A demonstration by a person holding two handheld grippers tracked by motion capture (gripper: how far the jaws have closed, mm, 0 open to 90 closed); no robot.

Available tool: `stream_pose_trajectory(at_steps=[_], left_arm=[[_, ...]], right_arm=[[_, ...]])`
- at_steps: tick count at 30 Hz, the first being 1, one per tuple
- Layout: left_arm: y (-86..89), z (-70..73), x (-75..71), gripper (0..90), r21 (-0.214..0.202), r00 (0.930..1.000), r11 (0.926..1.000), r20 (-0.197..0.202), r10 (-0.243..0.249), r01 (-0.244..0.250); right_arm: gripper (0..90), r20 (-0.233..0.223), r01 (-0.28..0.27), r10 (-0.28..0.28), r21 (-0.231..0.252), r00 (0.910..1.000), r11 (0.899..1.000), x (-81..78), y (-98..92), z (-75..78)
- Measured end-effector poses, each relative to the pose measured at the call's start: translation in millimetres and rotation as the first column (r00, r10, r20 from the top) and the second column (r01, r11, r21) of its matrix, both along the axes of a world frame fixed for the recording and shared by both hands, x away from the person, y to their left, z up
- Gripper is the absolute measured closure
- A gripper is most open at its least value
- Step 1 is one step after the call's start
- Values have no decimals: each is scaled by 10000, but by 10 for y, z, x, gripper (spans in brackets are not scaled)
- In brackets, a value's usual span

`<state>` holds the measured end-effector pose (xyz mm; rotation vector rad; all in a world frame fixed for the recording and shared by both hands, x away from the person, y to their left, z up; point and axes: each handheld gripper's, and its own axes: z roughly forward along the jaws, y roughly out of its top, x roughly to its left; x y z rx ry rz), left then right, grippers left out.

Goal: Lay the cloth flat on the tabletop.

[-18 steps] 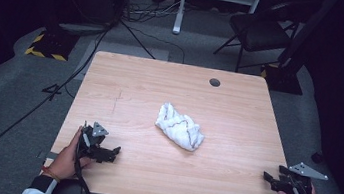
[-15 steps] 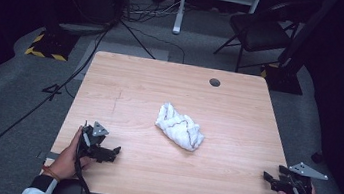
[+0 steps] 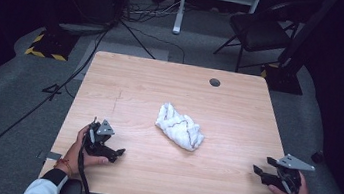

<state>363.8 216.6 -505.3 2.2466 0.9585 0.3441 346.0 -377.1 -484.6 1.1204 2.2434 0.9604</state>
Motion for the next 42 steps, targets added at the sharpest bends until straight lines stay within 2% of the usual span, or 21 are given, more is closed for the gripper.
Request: stream_pose_trajectory(at_steps=[2, 3, 4, 5, 7, 8, 9, 14, 16, 19, 21, 26, 30, 32, 33, 34, 36, 38, 39, 41, 42], left_arm=[[-55, 3, 28, 4, 42, 9998, 9998, 3, -207, 207], [-129, 2, 62, 4, -7, 9993, 9994, -51, -358, 358], [-129, 2, 62, 4, -7, 9993, 9994, -51, -358, 358], [-217, 3, 118, 4, 10, 9984, 9984, -42, -561, 561], [-268, 5, 144, 4, 27, 9981, 9981, -50, -611, 612], [-365, 7, 210, 4, 56, 9960, 9960, -39, -887, 888], [-365, 7, 210, 4, 56, 9960, 9960, -39, -887, 888], [-593, 11, 398, 4, 101, 9906, 9905, -22, -1370, 1370], [-737, 13, 514, 4, 85, 9888, 9888, -61, -1492, 1492], [-835, 13, 578, 4, 75, 9865, 9865, -65, -1635, 1636], [-922, 13, 634, 4, 52, 9845, 9845, -64, -1755, 1755], [-1069, 15, 733, 12, 2, 9827, 9827, -22, -1850, 1850], [-1138, 26, 789, 159, -252, 9780, 9779, 233, -2072, 2078], [-1147, 29, 805, 170, -262, 9773, 9772, 269, -2100, 2107], [-1154, 33, 822, 292, -369, 9762, 9758, 357, -2140, 2153], [-1176, 45, 850, 332, -412, 9737, 9733, 401, -2243, 2259], [-1185, 49, 852, 513, -520, 9698, 9689, 446, -2396, 2418], [-1198, 59, 831, 613, -529, 9585, 9575, 466, -2813, 2836], [-1198, 59, 831, 670, -529, 9585, 9575, 466, -2813, 2836], [-1193, 76, 801, 700, -271, 9521, 9526, 515, -3015, 3031], [-1176, 83, 773, 759, -396, 9445, 9440, 368, -3263, 3276]], right_arm=[[330, 46, -227, 227, -74, 9997, 9997, 40, 77, 31], [334, 32, -824, 824, 60, 9966, 9966, 120, 238, 101], [334, 32, -824, 824, 60, 9966, 9966, 120, 238, 101], [352, 30, -1455, 1455, 297, 9894, 9889, 191, 417, 162], [353, 49, -1655, 1654, 267, 9862, 9858, 225, 523, 189], [369, 152, -2101, 2098, 283, 9776, 9773, 295, 752, 243], [369, 152, -2101, 2098, 283, 9776, 9773, 295, 752, 243], [397, 214, -3270, 3263, 537, 9450, 9435, 453, 1373, 290], [402, 141, -3486, 3483, 503, 9373, 9359, 498, 1518, 262], [402, 29, -3646, 3648, 426, 9311, 9302, 521, 1646, 226], [402, -22, -3868, 3868, 30, 9222, 9222, 525, 1799, 162], [431, -200, -3951, 3950, -51, 9185, 9186, 553, 1907, 98], [616, -191, -4102, 4099, -207, 9119, 9117, 576, 1949, 68], [663, -191, -4111, 4108, -210, 9115, 9113, 579, 1942, 65], [735, -148, -4175, 4172, -355, 9087, 9080, 572, 1929, 63], [756, -99, -4239, 4239, -418, 9056, 9047, 565, 1919, 67], [767, -83, -4276, 4277, -464, 9039, 9028, 561, 1907, 73], [793, -85, -4298, 4299, -476, 9028, 9017, 550, 1865, 86], [794, -69, -4273, 4276, -572, 9039, 9023, 543, 1848, 84], [797, -105, -4306, 4308, -628, 9024, 9004, 538, 1827, 81], [804, -134, -4237, 4236, -555, 9057, 9041, 531, 1770, 79]])
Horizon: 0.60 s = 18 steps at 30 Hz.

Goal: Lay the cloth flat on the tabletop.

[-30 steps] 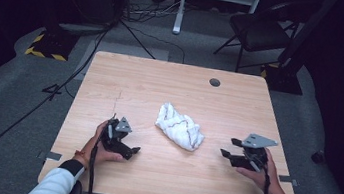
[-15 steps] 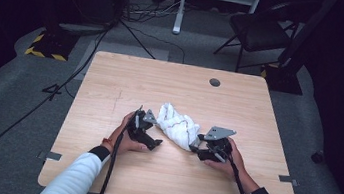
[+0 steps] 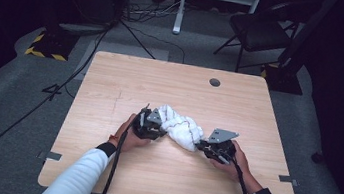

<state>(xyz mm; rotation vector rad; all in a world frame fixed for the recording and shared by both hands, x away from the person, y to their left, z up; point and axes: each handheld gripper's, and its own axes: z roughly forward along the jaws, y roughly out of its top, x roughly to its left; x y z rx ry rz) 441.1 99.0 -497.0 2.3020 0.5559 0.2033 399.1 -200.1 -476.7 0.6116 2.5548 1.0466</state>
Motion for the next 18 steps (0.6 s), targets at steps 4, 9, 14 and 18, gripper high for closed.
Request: stream_pose_trajectory(at_steps=[4, 9, 14, 18], left_arm=[[13, 6, -73, 809, 88, 9999, 9998, -23, -169, 170], [86, 77, -203, 842, -180, 9996, 9995, -55, -277, 276], [25, 91, -421, 837, 96, 9965, 9965, 14, -830, 830], [52, 102, -560, 692, 27, 9966, 9967, -96, -813, 813]], right_arm=[[820, 7, 133, -133, -16, 9999, 9999, -5, -86, 18], [835, -75, 453, -453, -33, 9989, 9990, -9, -256, 17], [831, -146, 852, -853, -77, 9962, 9963, -16, -449, -15], [786, 21, 1257, -1258, 262, 9921, 9917, -11, -542, 34]])
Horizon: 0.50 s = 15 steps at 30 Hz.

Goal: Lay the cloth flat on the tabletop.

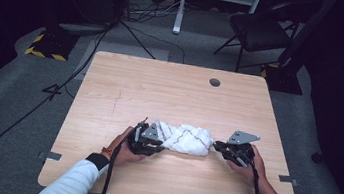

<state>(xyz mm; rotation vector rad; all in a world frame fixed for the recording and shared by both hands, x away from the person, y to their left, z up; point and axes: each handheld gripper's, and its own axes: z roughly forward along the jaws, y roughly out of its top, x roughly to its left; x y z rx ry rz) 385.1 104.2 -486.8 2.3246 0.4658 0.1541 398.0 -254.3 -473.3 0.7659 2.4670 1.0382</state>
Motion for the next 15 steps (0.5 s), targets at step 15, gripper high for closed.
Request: stream_pose_trajectory(at_steps=[15], left_arm=[[-248, 166, 32, 384, -700, 9989, 9971, 343, 310, -286]], right_arm=[[517, 201, -473, 459, 770, 9987, 9959, -20, 171, 205]])
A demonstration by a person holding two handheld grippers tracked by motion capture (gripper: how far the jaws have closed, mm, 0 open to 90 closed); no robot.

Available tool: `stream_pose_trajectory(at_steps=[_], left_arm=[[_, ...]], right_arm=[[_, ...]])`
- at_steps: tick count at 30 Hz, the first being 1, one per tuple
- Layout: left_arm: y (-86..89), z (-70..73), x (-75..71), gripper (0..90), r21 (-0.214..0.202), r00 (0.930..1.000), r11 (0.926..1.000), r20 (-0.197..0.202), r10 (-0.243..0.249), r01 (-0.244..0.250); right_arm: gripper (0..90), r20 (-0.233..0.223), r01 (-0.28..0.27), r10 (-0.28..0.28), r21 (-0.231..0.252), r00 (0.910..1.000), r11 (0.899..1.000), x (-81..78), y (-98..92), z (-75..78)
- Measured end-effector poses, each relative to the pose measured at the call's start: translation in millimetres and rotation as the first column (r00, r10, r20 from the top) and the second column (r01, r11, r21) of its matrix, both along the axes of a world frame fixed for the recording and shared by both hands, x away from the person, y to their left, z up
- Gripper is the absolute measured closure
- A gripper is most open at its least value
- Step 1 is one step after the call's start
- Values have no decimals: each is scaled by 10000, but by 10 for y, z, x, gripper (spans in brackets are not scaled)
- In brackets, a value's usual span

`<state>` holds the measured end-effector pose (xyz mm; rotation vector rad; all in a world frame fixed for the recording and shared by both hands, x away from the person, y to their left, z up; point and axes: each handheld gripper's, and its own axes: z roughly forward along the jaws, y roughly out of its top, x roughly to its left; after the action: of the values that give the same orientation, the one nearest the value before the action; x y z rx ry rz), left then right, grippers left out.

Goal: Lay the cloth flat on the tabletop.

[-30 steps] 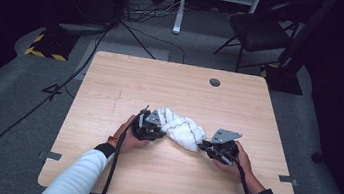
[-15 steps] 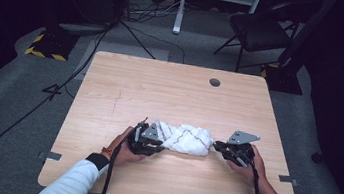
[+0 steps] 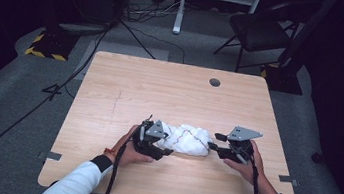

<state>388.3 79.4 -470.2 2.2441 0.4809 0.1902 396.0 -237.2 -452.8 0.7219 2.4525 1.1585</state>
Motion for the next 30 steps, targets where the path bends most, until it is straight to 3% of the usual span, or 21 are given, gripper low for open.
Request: stream_pose_trajectory(at_steps=[2, 4, 6, 7, 10, 16, 19, 22, 26, 28, 29, 30], left_arm=[[-80, -28, 97, 395, 243, 9999, 9997, -161, -35, 39], [-96, -41, 125, 466, 303, 9998, 9995, -196, -1, 7], [-117, -69, 171, 561, 518, 9994, 9986, -343, -66, 83], [-121, -79, 186, 612, 714, 9995, 9974, -306, -100, 121], [-102, -79, 177, 723, 817, 9990, 9958, -212, -397, 413], [-43, 16, 98, 811, 509, 9967, 9954, -28, -812, 813], [-19, 16, 46, 829, 601, 9953, 9934, -89, -969, 972], [7, 10, -27, 828, 691, 9934, 9910, -138, -1139, 1146], [0, -15, -74, 832, 798, 9900, 9870, -312, -1378, 1399], [-20, -36, -118, 837, 994, 9870, 9821, -331, -1573, 1599], [-32, -57, -164, 836, 1180, 9849, 9778, -335, -1701, 1729], [-32, -57, -164, 834, 1180, 9849, 9778, -335, -1701, 1729]], right_arm=[[514, -75, -202, 202, -64, 9998, 9998, 1, 52, -20], [511, -127, -249, 247, -171, 9996, 9995, 1, 81, -32], [557, -133, -370, 366, -330, 9992, 9988, -1, 126, -50], [623, -86, -441, 438, -480, 9990, 9979, -10, 148, -56], [729, 145, -489, 497, -519, 9987, 9975, -40, 134, -44], [810, 391, -849, 860, -294, 9955, 9960, -155, 59, 63], [857, 368, -1316, 1320, -133, 9906, 9912, -224, 37, 97], [882, 60, -2107, 2111, -392, 9774, 9768, -319, 93, 63], [804, 218, -2077, 2097, -718, 9775, 9756, -367, 115, 28], [718, 376, -1746, 1772, -625, 9835, 9826, -356, 106, 43], [652, 504, -1320, 1344, -482, 9896, 9901, -311, 91, 59], [609, 552, -1173, 1196, -429, 9913, 9922, -288, 81, 60]])
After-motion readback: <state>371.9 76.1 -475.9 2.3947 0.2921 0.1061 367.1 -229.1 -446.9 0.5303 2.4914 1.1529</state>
